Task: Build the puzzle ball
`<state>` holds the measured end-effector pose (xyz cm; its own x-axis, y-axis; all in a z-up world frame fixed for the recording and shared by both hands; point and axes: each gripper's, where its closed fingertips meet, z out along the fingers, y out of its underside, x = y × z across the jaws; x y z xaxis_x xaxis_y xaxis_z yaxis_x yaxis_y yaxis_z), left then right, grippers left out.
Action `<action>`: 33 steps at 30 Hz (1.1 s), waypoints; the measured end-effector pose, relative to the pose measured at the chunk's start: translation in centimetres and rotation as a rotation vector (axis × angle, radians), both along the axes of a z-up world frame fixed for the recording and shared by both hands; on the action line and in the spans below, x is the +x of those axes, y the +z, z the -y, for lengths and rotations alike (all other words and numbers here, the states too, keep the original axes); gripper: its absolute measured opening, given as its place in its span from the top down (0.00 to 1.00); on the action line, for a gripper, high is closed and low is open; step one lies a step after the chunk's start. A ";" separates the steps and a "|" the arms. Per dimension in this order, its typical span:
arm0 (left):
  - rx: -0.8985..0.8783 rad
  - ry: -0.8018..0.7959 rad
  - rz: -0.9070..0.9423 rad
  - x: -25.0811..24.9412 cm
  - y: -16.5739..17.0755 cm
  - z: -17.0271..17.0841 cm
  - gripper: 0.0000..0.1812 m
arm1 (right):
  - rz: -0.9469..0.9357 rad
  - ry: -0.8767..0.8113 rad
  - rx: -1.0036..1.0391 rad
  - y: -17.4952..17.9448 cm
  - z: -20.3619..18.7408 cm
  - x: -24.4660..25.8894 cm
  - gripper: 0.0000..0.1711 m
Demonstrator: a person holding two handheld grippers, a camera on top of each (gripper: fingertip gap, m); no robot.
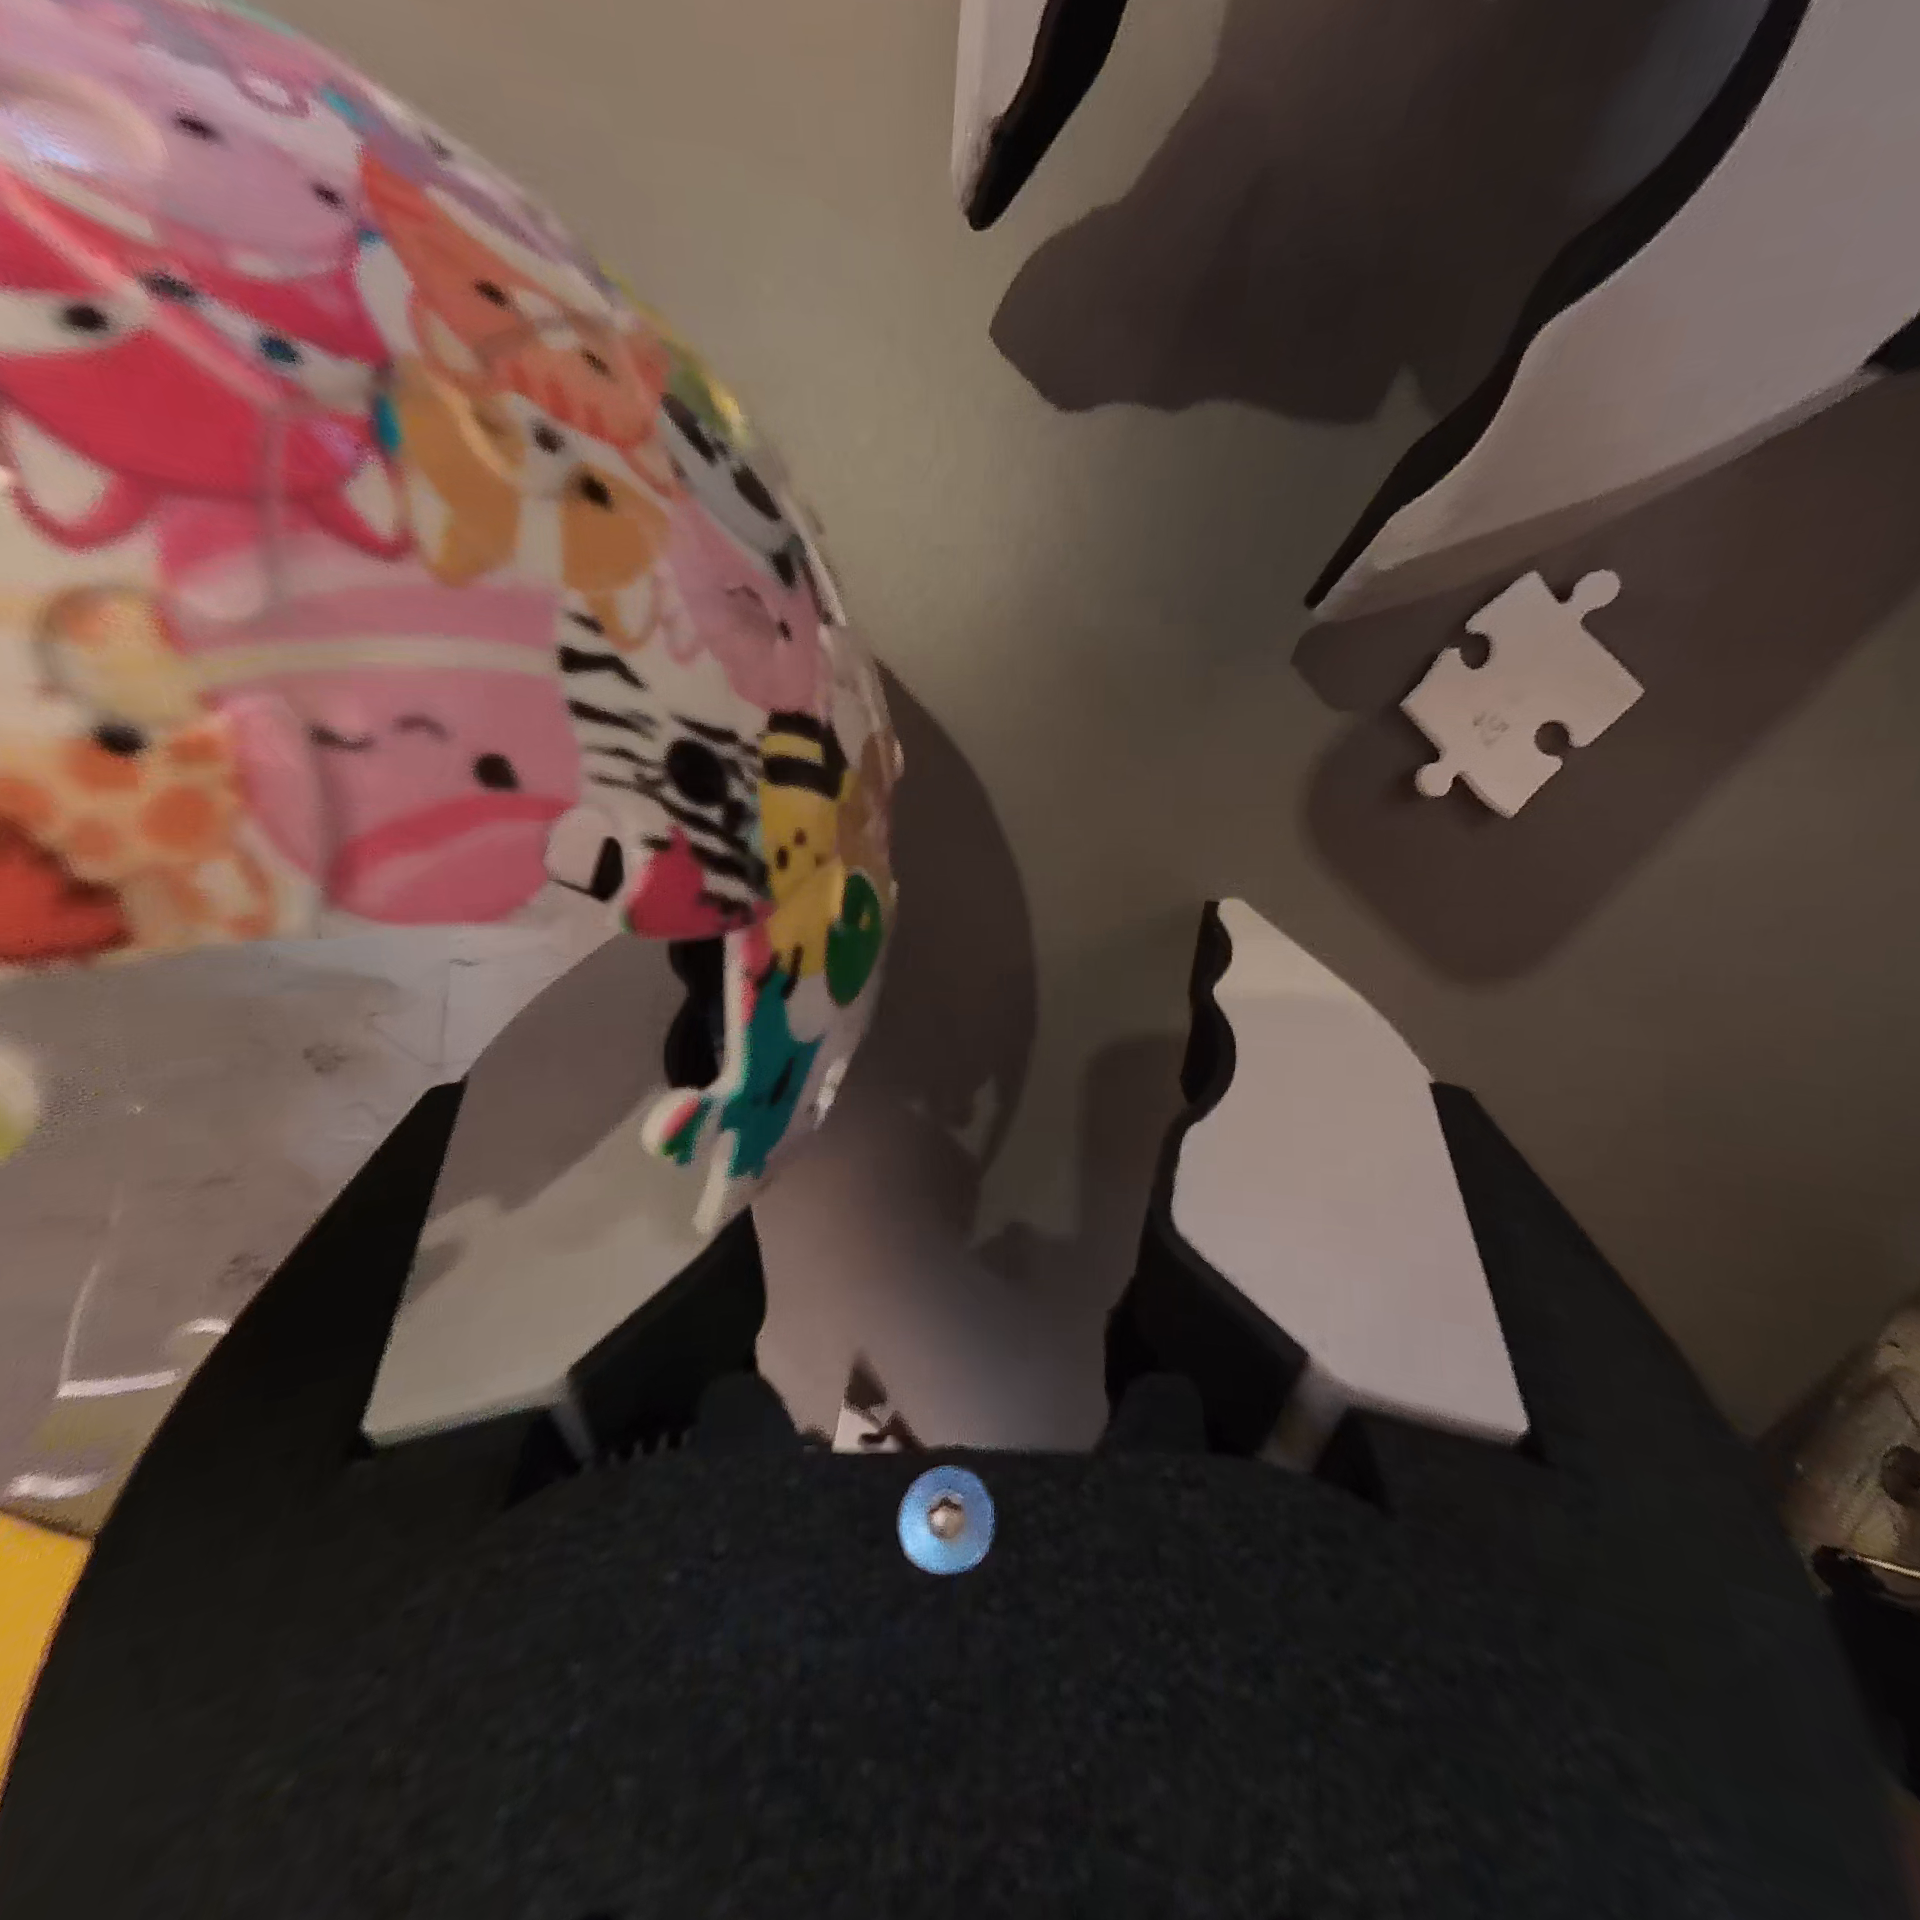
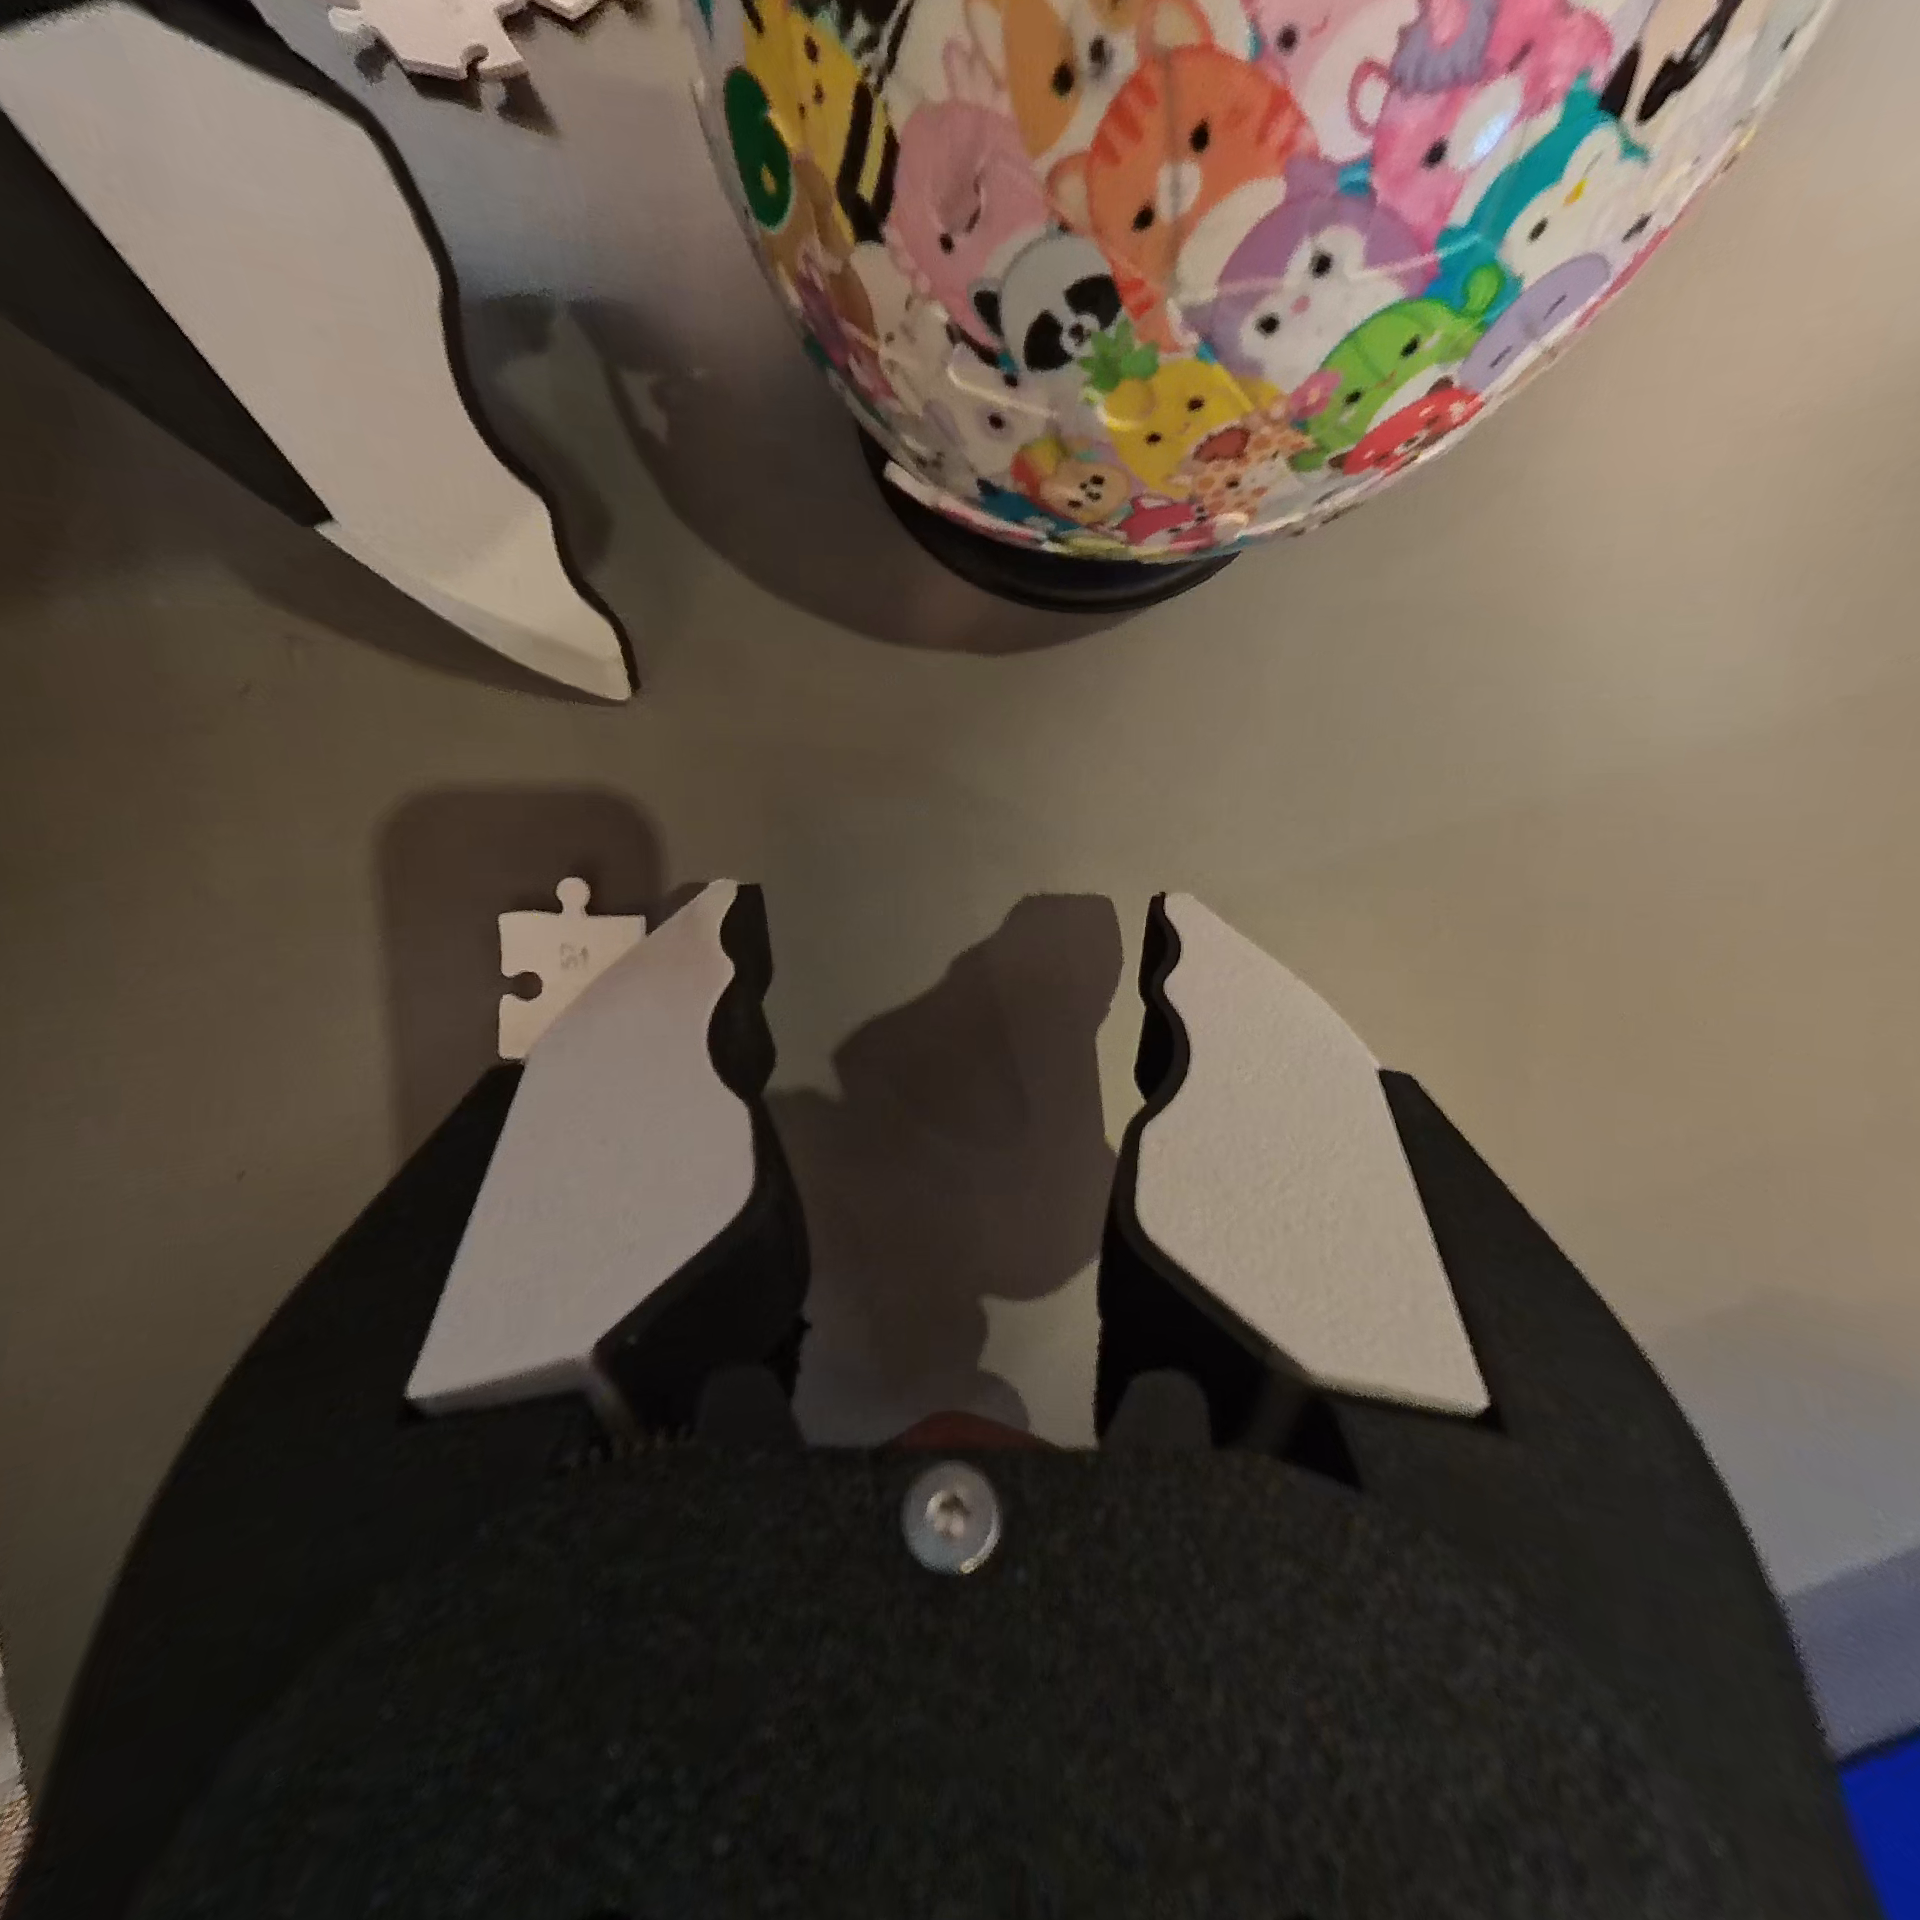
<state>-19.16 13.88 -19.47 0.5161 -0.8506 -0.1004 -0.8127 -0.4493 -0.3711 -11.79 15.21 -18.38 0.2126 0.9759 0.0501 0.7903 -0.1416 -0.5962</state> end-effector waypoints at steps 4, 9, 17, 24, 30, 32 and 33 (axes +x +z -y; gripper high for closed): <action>0.003 0.008 0.014 -0.2 0.4 0.1 0.55 | 0.003 -0.002 -0.001 -0.1 0.0 0.1 0.60; 0.066 0.021 0.078 -1.3 2.8 0.4 0.54 | -0.031 -0.008 0.012 0.5 0.1 -0.1 0.61; 0.103 0.014 0.429 -5.0 9.2 2.6 0.56 | -0.110 0.028 0.129 3.2 3.0 -3.1 0.59; -0.138 -0.068 0.374 -8.2 10.9 -2.4 0.57 | 0.029 0.042 0.143 1.4 -1.4 -3.1 0.63; -0.090 -0.408 -0.088 -11.9 9.3 -6.5 0.53 | -0.044 0.120 0.006 3.8 -3.7 -2.9 0.64; -0.177 -0.454 -0.134 -11.9 6.8 -6.8 0.53 | -0.020 0.148 0.007 3.6 -4.1 -3.4 0.64; -0.232 -0.457 -0.155 -11.8 5.7 -6.6 0.55 | 0.000 0.159 0.010 3.4 -4.3 -3.5 0.64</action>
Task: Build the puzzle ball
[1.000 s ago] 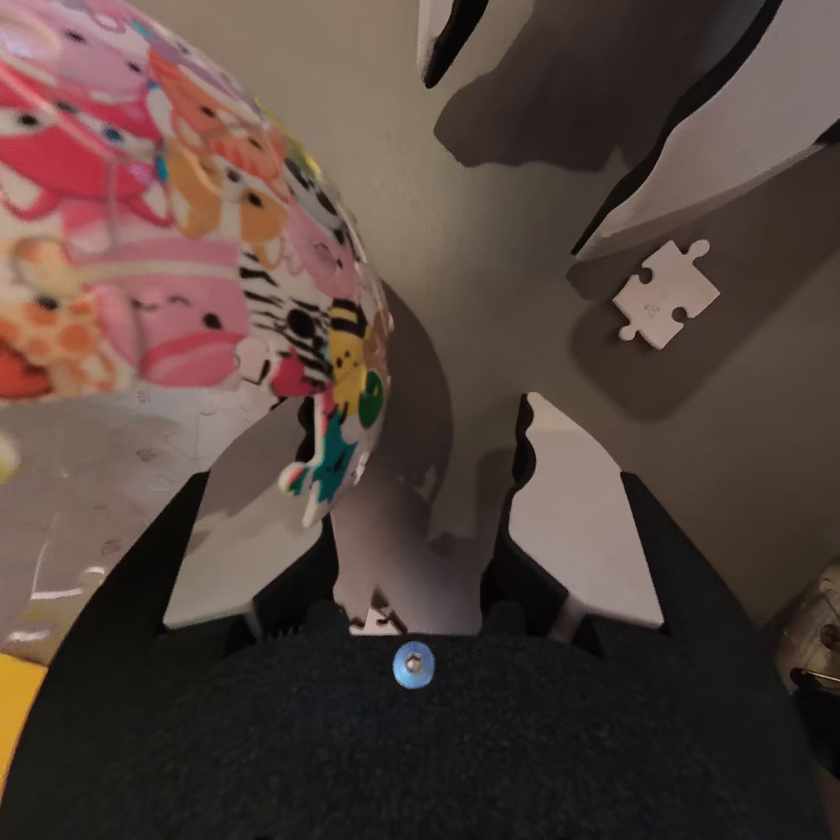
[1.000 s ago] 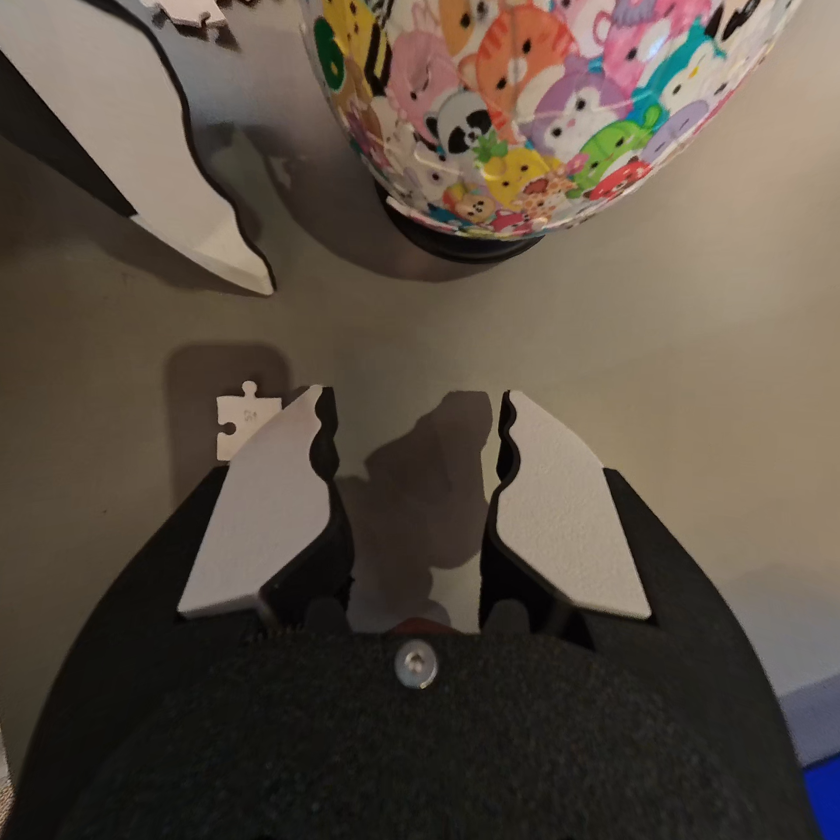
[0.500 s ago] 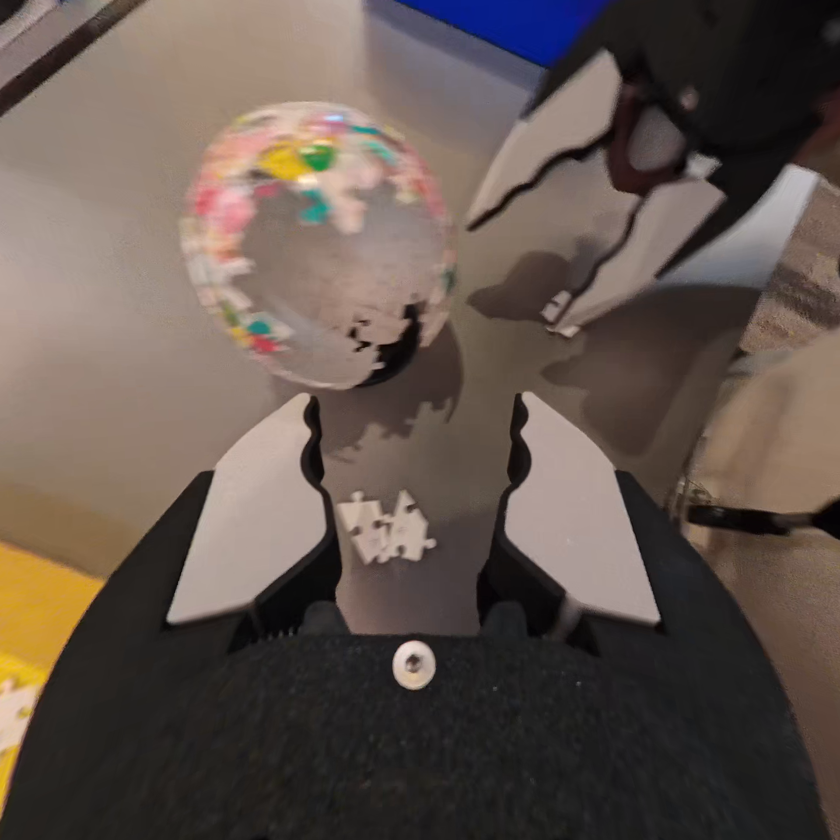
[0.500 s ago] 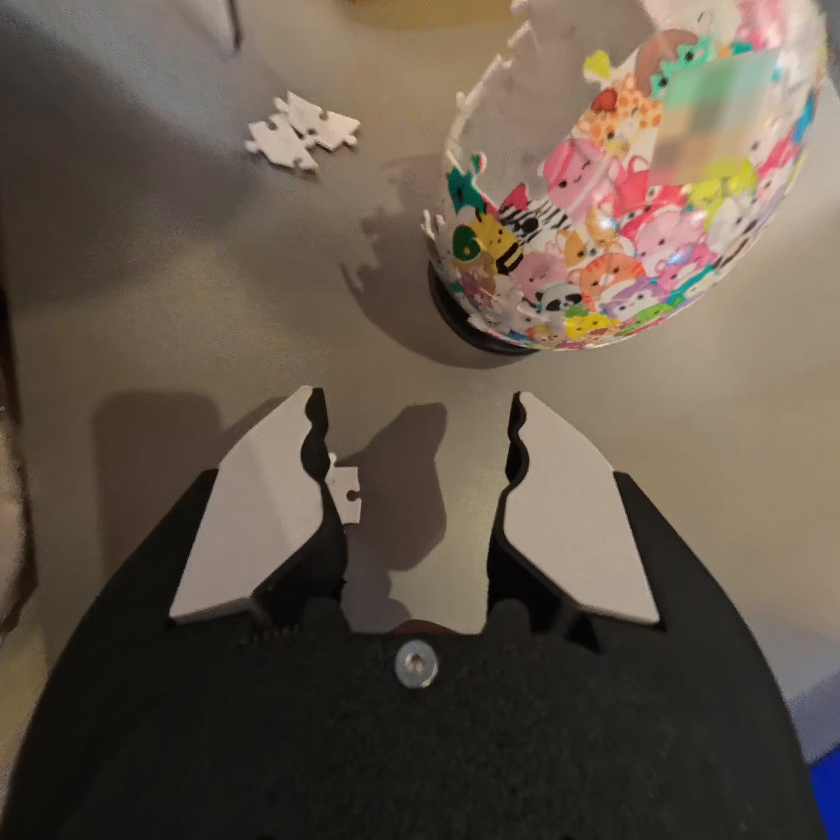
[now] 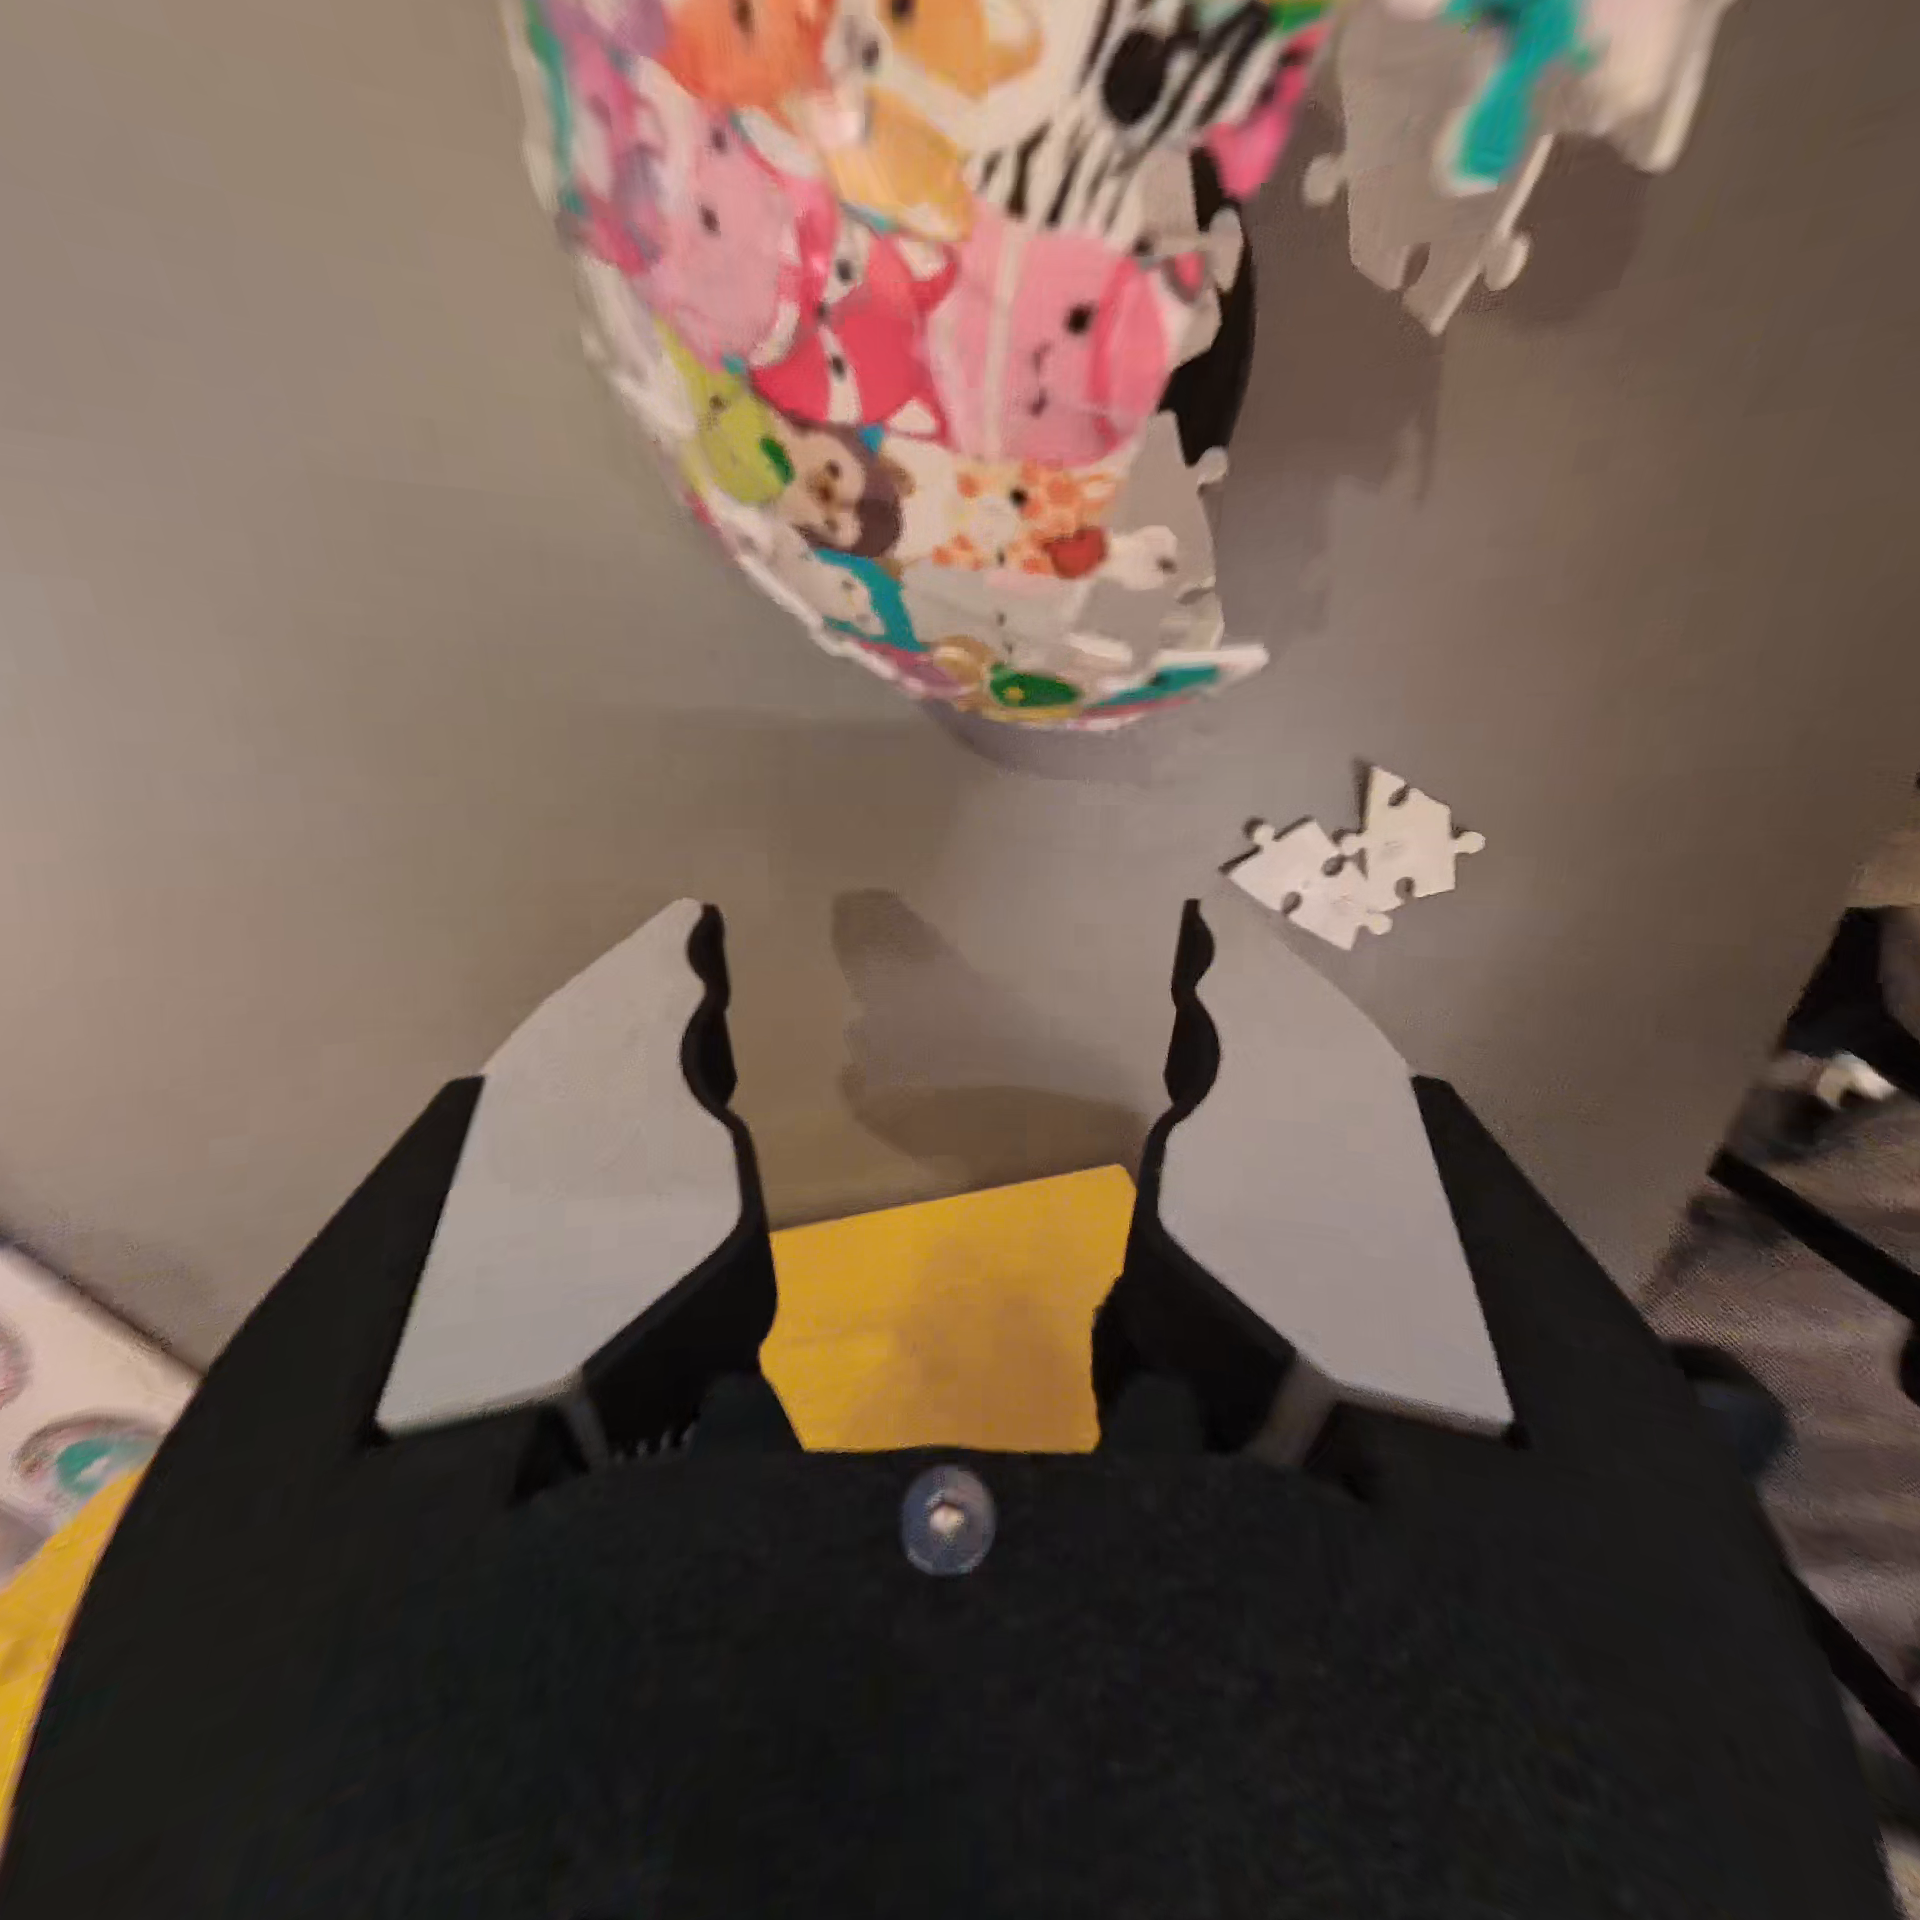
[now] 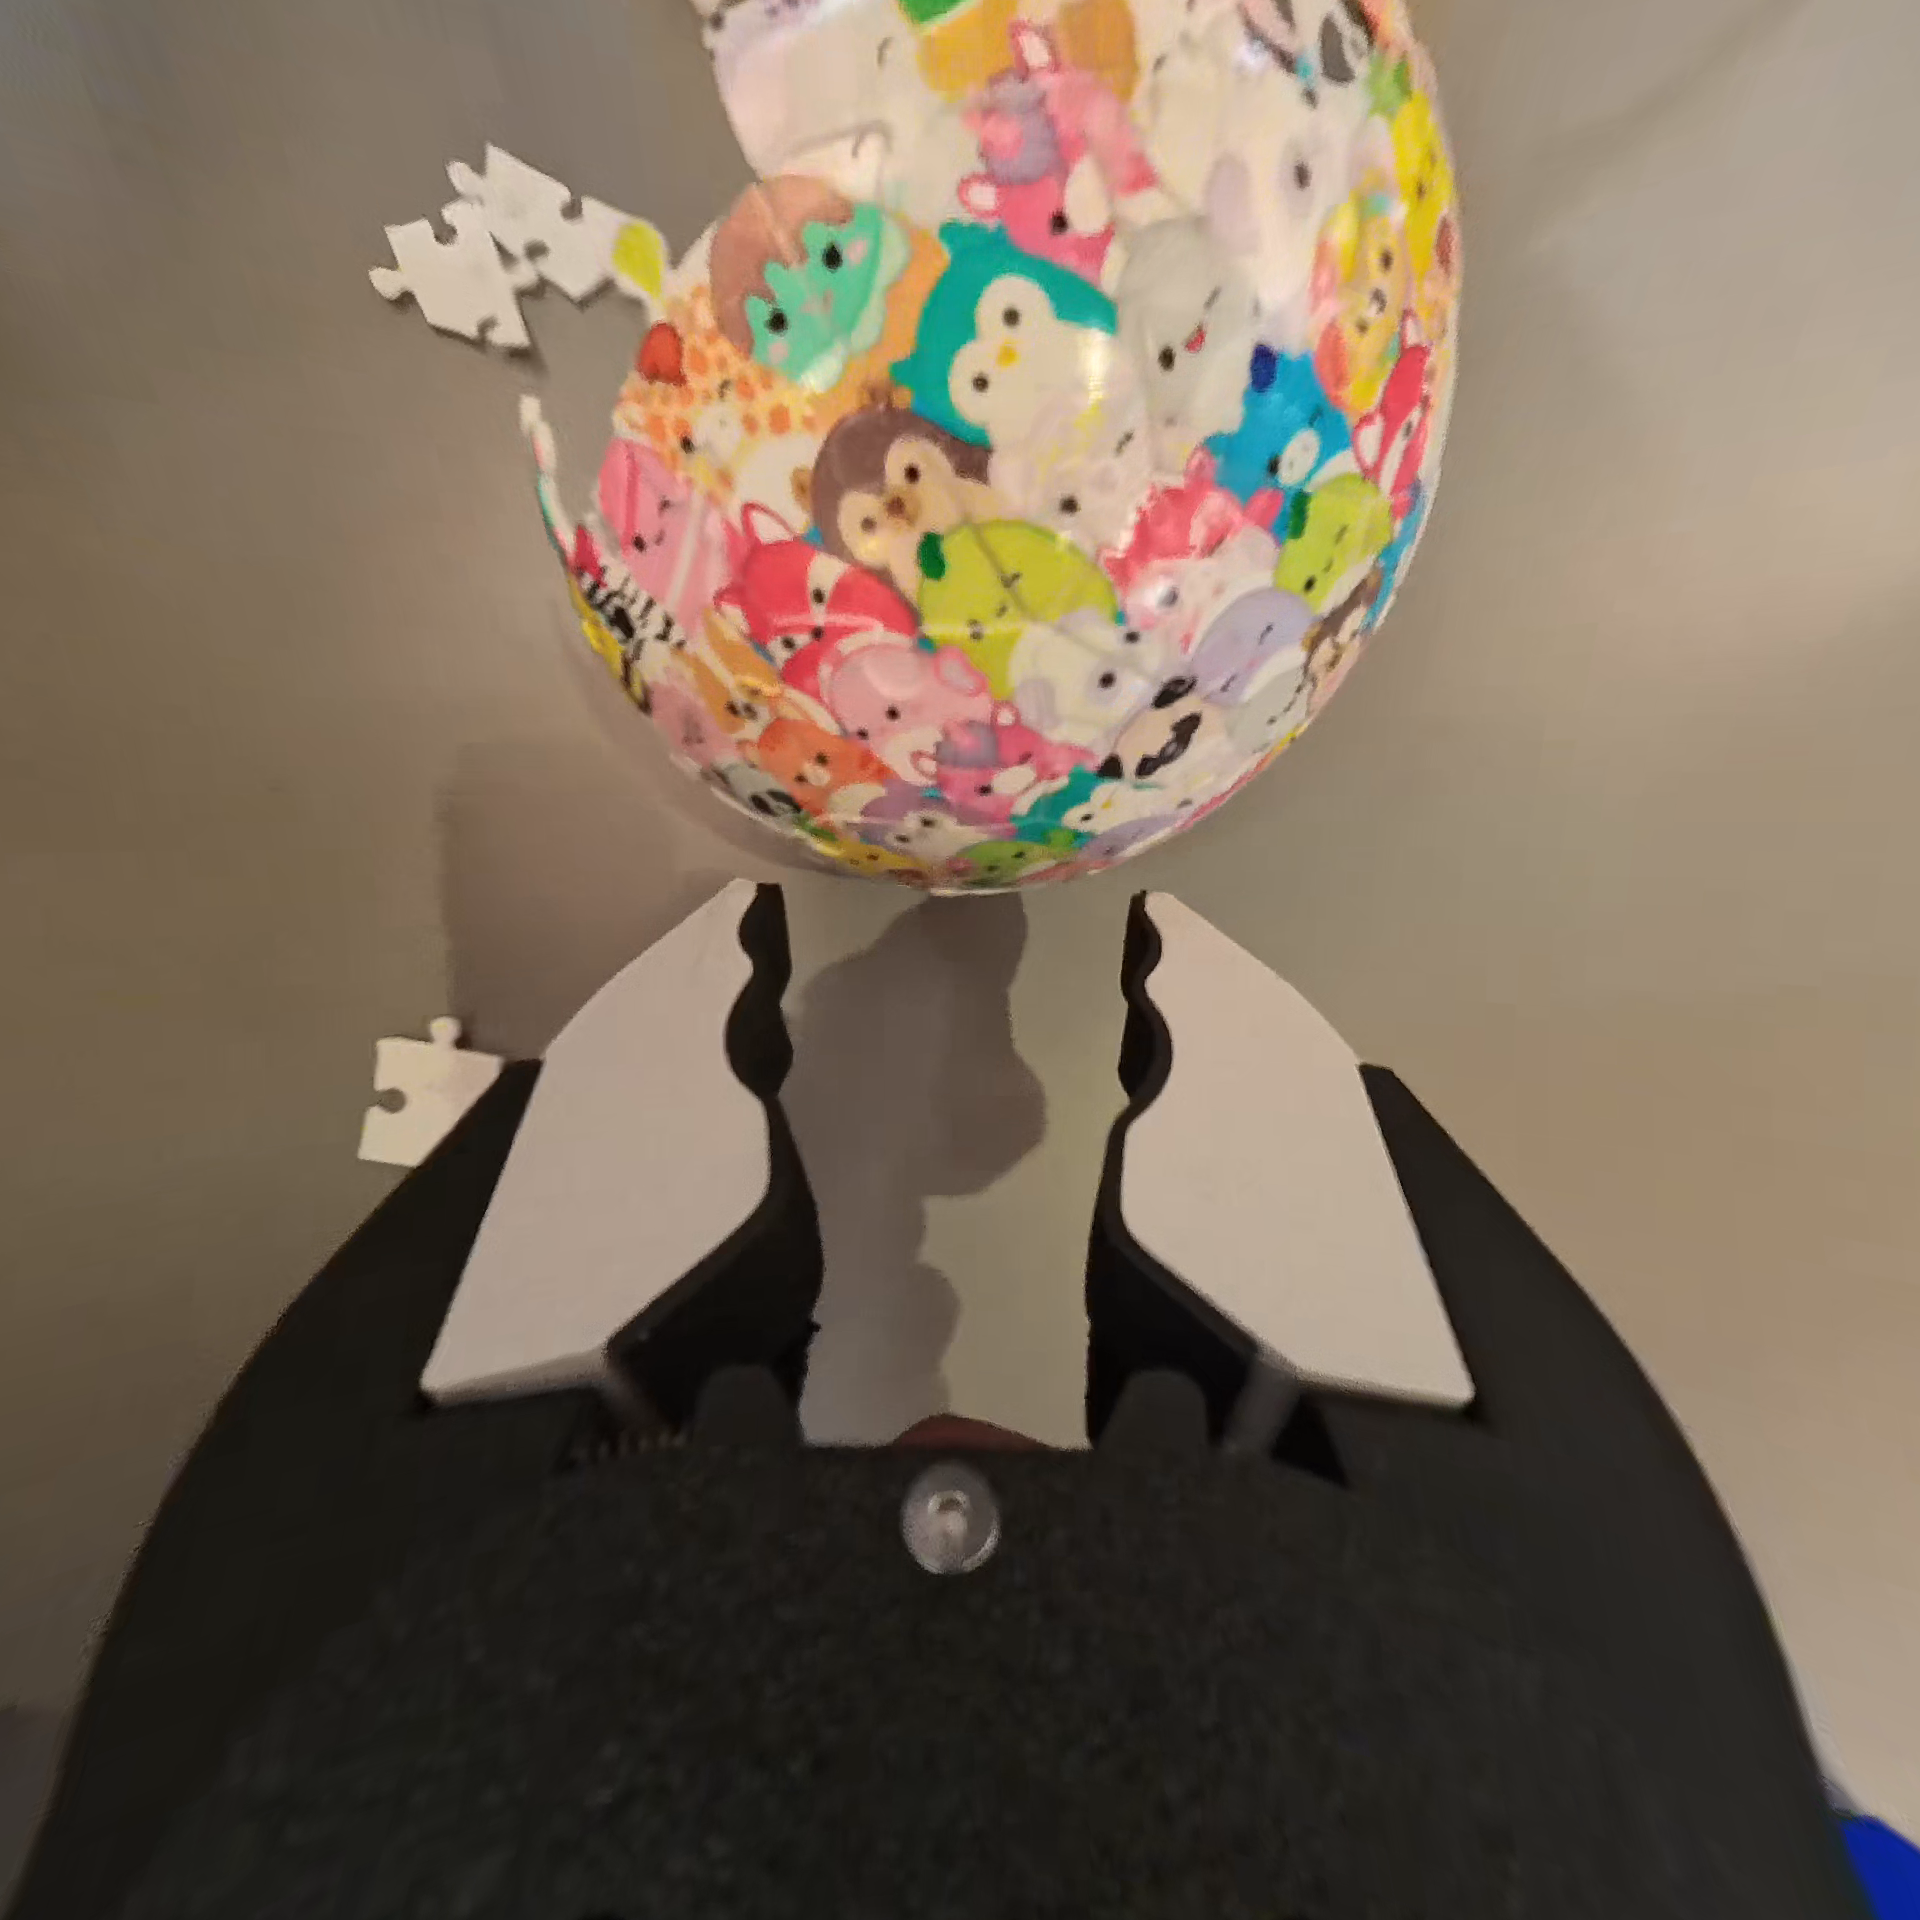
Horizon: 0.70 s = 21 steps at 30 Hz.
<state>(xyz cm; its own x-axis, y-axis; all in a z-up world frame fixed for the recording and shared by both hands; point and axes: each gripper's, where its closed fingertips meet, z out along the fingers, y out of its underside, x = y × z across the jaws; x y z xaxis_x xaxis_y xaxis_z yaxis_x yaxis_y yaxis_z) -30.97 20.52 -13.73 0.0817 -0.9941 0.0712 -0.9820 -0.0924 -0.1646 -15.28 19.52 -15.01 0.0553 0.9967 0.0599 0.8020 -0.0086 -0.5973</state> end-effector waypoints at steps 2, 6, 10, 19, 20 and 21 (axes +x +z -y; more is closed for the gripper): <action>-0.074 -0.035 0.011 0.9 -1.3 0.6 0.56 | 0.022 0.009 -0.007 -0.6 -0.3 -0.2 0.64; -0.118 -0.037 0.017 2.3 -2.1 0.9 0.63 | 0.011 0.040 -0.064 -0.8 -0.1 -0.8 0.65; -0.094 0.009 0.047 3.1 -1.5 0.9 0.66 | 0.024 0.073 -0.059 -0.7 -1.0 -0.9 0.63; 0.079 0.223 0.085 3.4 -2.2 2.4 0.61 | 0.166 0.268 0.049 -0.4 -3.0 -0.8 0.60; 0.096 0.243 0.083 3.5 -2.3 2.6 0.59 | 0.178 0.289 0.055 -0.3 -3.1 -0.9 0.60; 0.105 0.263 0.082 3.6 -2.4 2.7 0.57 | 0.192 0.307 0.061 -0.3 -3.2 -0.9 0.60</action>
